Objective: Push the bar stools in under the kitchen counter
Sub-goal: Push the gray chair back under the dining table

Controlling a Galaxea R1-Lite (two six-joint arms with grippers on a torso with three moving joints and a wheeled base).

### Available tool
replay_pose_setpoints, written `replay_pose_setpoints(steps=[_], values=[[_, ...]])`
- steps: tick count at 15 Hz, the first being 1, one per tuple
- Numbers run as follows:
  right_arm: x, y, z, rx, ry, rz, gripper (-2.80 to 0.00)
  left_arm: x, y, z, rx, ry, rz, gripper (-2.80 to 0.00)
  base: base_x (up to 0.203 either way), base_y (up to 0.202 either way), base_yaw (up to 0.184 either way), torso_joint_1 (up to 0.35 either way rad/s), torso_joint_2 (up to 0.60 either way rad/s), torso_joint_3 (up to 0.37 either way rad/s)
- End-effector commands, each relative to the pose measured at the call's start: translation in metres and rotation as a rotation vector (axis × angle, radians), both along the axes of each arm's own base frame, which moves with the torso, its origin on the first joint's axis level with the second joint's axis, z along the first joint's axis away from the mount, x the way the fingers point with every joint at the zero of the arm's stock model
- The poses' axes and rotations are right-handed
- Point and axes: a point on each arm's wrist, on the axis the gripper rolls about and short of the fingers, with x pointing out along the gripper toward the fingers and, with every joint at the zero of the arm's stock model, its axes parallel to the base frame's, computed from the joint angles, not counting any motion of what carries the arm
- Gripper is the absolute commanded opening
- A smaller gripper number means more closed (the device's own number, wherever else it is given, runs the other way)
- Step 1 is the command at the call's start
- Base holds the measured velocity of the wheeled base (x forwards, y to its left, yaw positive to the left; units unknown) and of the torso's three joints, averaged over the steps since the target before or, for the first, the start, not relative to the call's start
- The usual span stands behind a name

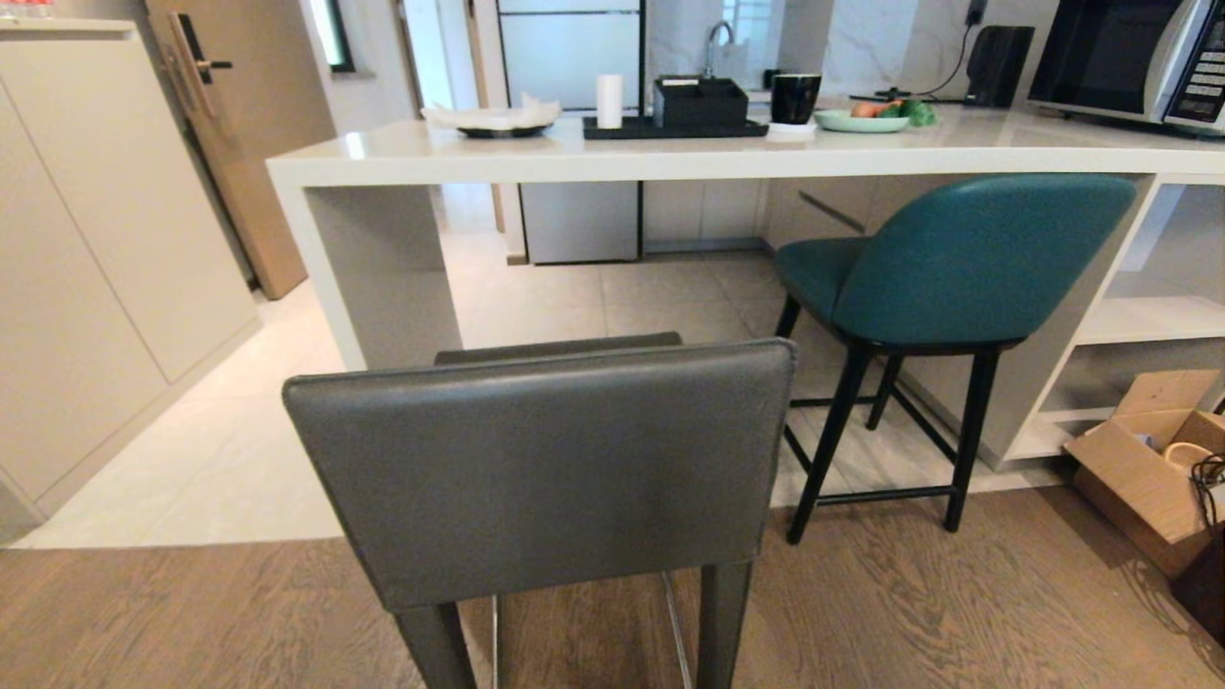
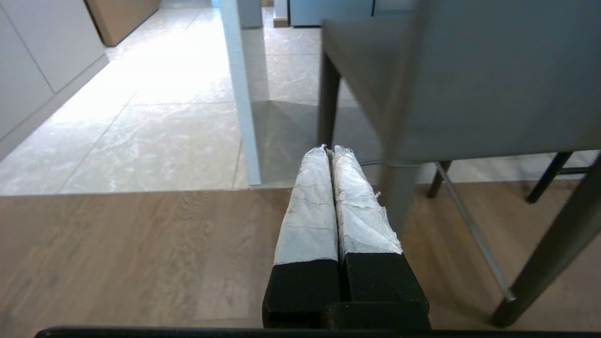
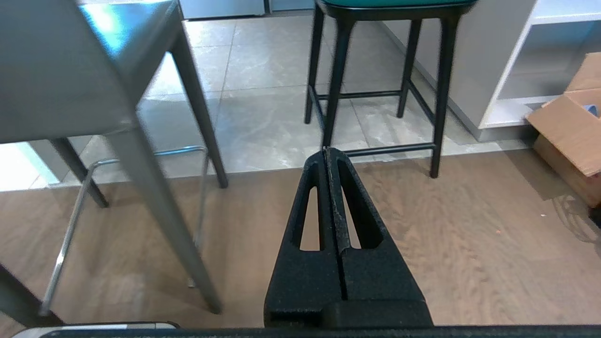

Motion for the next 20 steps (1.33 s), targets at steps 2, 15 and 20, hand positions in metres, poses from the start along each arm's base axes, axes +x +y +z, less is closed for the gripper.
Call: replay_pose_setpoints(steps=[2,15,20], values=[[0.0,0.0,0.0,0.0,0.002,0.0,-2.8,0.001,0.0,-0.005,0.0,0.017,0.002,-2.8,0.0,0.195,0.0,0.006,0.0,-0.002],[-0.001,0.0,0.01,-0.061,-0.014,0.004,-2.8,-0.001,-0.001,0.012,0.052,-0.02,-0.058,-2.8,0.0,0.032,0.0,0.0,0.0,0.001],[0.051,0.0,0.076,-0.002,0.141,-0.002,-2.8,0.053,-0.003,0.073,-0.066,0.124,-0.128,-2.8,0.0,0.0,0.0,0.0,0.0,0.0]])
